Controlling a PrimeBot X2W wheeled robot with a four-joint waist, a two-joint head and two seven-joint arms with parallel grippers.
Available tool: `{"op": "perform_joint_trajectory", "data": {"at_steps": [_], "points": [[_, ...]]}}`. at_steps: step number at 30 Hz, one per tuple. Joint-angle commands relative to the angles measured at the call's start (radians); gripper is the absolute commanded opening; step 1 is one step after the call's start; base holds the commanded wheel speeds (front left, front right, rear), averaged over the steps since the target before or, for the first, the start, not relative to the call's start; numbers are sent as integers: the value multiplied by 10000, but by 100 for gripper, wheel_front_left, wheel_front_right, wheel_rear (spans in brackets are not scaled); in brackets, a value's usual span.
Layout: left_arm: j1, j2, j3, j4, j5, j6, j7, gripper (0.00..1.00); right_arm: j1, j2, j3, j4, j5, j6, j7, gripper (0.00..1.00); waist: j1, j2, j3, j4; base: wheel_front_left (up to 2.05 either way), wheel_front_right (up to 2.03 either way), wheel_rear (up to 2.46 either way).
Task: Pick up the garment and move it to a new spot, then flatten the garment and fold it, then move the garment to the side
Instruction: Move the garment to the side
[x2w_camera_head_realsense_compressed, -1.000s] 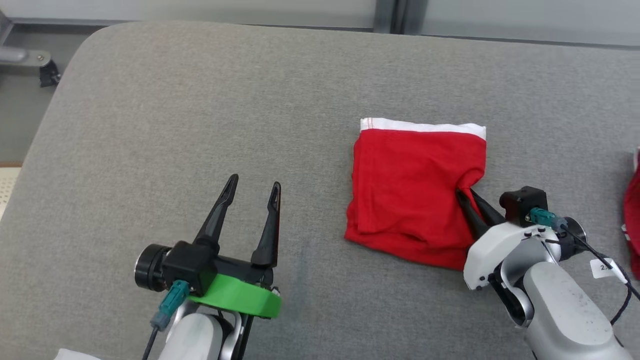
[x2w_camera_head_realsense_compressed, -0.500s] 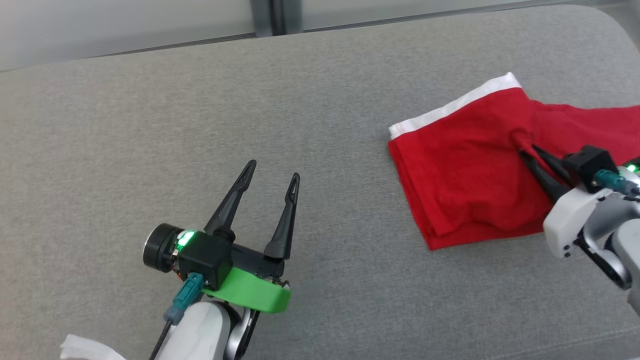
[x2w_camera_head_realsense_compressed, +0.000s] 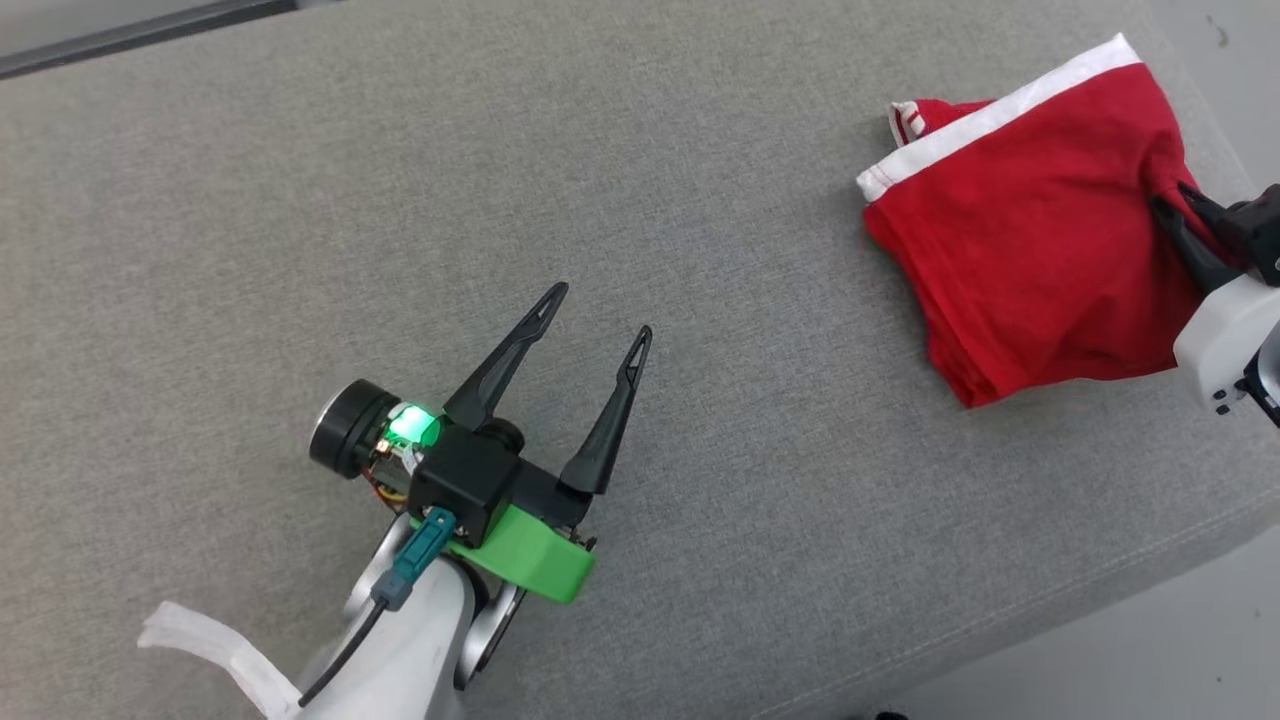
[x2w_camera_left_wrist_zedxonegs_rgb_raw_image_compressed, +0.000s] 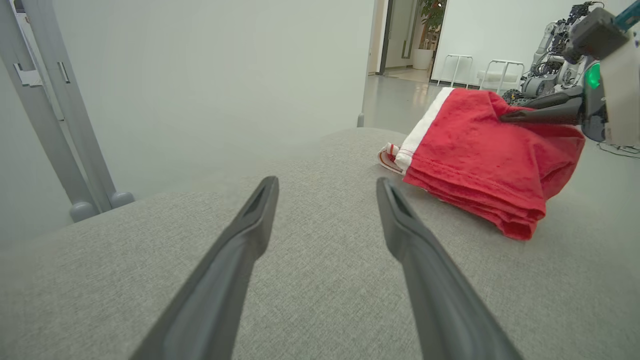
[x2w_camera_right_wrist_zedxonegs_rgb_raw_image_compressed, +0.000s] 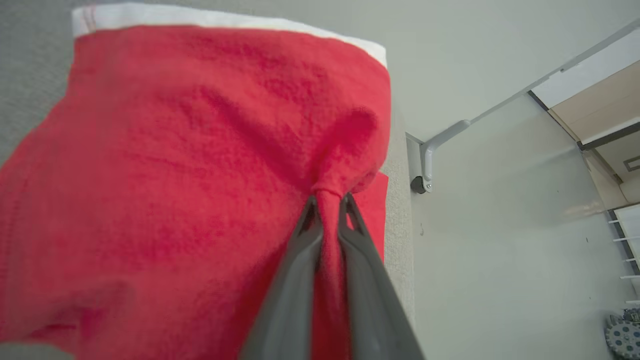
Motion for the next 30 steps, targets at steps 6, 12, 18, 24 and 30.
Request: {"op": "perform_joint_trajectory", "data": {"at_steps": [6,12,18,24,30], "points": [[-521,183,-111,-37,-75,-53,2,100,-741,613,-616,2043,139,-25,-775,0,0,-1,1179,-63,0,0,0],[-475,189,45,-85,-126,-57,3,100,-851,971,-1011,3489,371,-23,-1149,0,0,-1,1208,486,0,0,0],[-215,10,224,-92,-224,-57,3,100,-977,1040,-1208,4306,508,-23,-1342,100,0,-1,708,778,0,0,0],[128,-249,431,-91,-502,-54,4,100,-1239,939,-1079,4362,209,-23,-1491,100,0,-1,-178,915,0,0,0],[586,-441,659,-169,-745,-5,4,100,-1140,1030,-1150,3660,211,-23,-1568,100,0,-1,-1274,1238,0,0,0]]}}
